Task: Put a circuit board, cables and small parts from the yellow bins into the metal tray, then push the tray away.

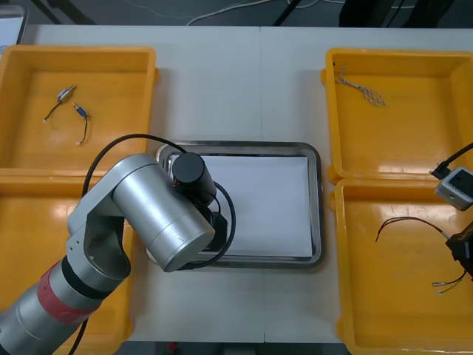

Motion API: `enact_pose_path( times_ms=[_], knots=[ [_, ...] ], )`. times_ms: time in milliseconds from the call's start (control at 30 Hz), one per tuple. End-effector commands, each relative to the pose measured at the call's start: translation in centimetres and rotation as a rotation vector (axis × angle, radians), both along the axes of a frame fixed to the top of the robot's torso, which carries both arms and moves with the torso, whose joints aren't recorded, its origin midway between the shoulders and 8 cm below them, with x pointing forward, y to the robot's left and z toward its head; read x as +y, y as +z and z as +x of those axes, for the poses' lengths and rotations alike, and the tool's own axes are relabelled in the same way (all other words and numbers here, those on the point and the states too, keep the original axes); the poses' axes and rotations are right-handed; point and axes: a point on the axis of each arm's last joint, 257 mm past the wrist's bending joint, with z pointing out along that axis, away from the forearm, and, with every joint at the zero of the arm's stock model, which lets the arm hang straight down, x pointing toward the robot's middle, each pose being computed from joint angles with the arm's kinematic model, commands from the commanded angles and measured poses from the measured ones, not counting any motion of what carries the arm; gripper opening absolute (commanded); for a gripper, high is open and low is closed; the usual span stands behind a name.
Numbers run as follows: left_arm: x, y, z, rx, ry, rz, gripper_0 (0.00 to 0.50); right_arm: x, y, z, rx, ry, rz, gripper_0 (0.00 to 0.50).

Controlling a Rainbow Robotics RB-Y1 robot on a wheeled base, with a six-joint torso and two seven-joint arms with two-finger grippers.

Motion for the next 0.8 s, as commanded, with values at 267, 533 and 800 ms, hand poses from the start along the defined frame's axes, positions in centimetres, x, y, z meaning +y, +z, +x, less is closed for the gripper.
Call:
enact_pose_path(
  times_ms=[267, 533, 800],
  knots=[
    [-1.66, -0.06, 0.04, -0.021, 0.008, -0.022, 0.000, 0.33, 1.36, 0.53, -0.044, -0.038, 0.026, 0.000],
    [-1.69, -0.24, 0.33, -0.026, 0.011, -0.025, 0.000, 0.33, 1.36, 0.53, -0.044, -0.038, 0.026, 0.000],
    [-1.76, -0.23, 0.31, -0.026, 0.014, -0.028, 0.245, 0.33, 1.36, 0.53, -0.044, -0.038, 0.026, 0.000]
  ],
)
